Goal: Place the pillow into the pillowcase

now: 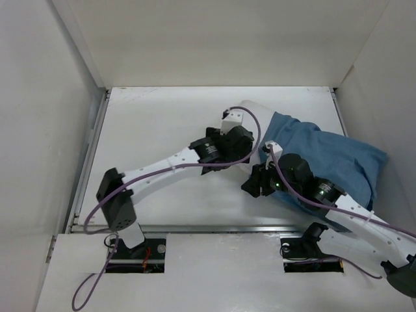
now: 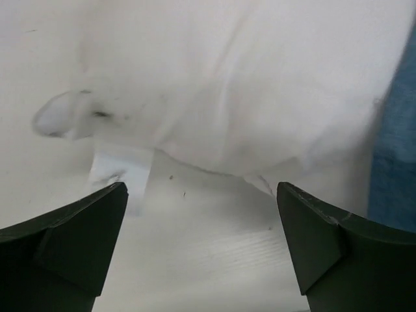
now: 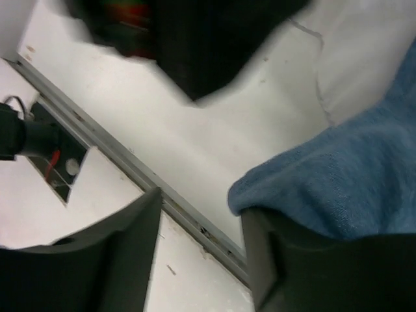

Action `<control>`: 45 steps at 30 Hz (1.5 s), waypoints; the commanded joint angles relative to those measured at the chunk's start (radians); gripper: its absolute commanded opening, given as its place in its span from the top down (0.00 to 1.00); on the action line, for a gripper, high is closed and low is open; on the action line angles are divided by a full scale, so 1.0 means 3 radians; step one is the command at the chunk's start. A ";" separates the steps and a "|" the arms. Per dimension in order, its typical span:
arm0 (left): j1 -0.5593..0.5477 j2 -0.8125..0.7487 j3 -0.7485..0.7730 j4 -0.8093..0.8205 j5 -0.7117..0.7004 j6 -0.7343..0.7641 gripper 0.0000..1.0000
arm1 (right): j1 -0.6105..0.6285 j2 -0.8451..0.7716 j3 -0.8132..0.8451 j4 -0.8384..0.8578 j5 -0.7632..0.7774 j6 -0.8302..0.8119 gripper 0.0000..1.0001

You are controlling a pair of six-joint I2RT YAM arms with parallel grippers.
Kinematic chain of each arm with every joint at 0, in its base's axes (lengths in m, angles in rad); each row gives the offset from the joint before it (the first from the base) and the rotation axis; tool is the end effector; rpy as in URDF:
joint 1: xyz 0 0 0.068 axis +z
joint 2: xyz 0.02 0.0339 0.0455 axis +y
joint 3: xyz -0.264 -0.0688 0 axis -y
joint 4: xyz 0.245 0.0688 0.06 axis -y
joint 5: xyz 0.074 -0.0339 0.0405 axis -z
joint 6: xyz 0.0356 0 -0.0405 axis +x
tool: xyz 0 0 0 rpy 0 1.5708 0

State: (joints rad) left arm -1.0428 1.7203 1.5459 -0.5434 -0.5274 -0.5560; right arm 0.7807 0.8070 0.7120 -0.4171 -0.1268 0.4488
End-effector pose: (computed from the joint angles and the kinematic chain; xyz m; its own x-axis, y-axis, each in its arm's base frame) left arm 0.2119 -0.3278 0.3222 -0.5746 0.0800 -0.8145 0.2969 0.9478 -0.1164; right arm 0.1263 0.1315 0.2871 -0.6505 -0.0386 -0.7585 -0.5485 0.7147 0.4341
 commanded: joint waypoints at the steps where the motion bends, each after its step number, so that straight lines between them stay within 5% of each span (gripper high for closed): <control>1: 0.0035 -0.0703 -0.0224 0.0052 -0.0236 -0.0315 0.00 | 0.0036 0.0112 0.0285 -0.0200 0.0152 -0.0034 0.40; 9: 0.0718 -0.1714 -0.0903 -0.0116 -0.0461 -0.0714 0.00 | 0.0036 0.0525 0.1000 -0.0486 0.0437 -0.0187 0.25; 13: 0.1235 -0.1833 -0.1205 0.0138 -0.0135 -0.0601 0.00 | 0.0067 0.1172 0.1680 -0.0761 0.1178 -0.0217 0.00; 17: 0.1609 -0.1771 -0.1410 0.0344 0.0462 -0.0529 0.00 | 0.0067 0.2145 0.2574 -0.1012 0.1823 -0.0340 0.00; 21: 0.1712 -0.1649 -0.1487 0.0380 0.0500 -0.0529 0.00 | 0.0067 0.3289 0.3678 -0.1350 0.2313 -0.0443 0.00; 28: 0.1819 -0.1715 -0.1640 0.0379 0.0500 -0.0529 0.00 | -0.0209 0.4192 0.3947 -0.1646 0.2238 -0.0392 0.00; 31: 0.1850 -0.1715 -0.1640 0.0380 0.0500 -0.0529 0.00 | -0.0286 0.4402 0.3783 -0.1677 0.2131 -0.0392 0.23; 32: 0.1850 -0.1715 -0.1640 0.0380 0.0500 -0.0529 0.00 | -0.0286 0.4402 0.3783 -0.1677 0.2055 -0.0422 0.64; 33: 0.1850 -0.1715 -0.1640 0.0410 0.0530 -0.0529 0.00 | -0.0286 0.4372 0.3783 -0.1642 0.2054 -0.0453 0.95; 38: 0.1988 -0.1583 -0.1640 0.0492 0.0760 -0.0468 0.00 | -0.0316 0.3279 0.3722 -0.0862 0.1769 -0.0820 1.00; 45: 0.2182 -0.1353 -0.1727 0.0977 0.1378 -0.0345 0.00 | -0.0664 0.2352 0.4074 -0.0665 0.0919 -0.1020 1.00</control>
State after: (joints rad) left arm -0.4000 1.2907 1.0531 -0.3580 -0.2398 -0.6895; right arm 0.6033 1.6234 1.8515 -0.7570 0.2634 0.1757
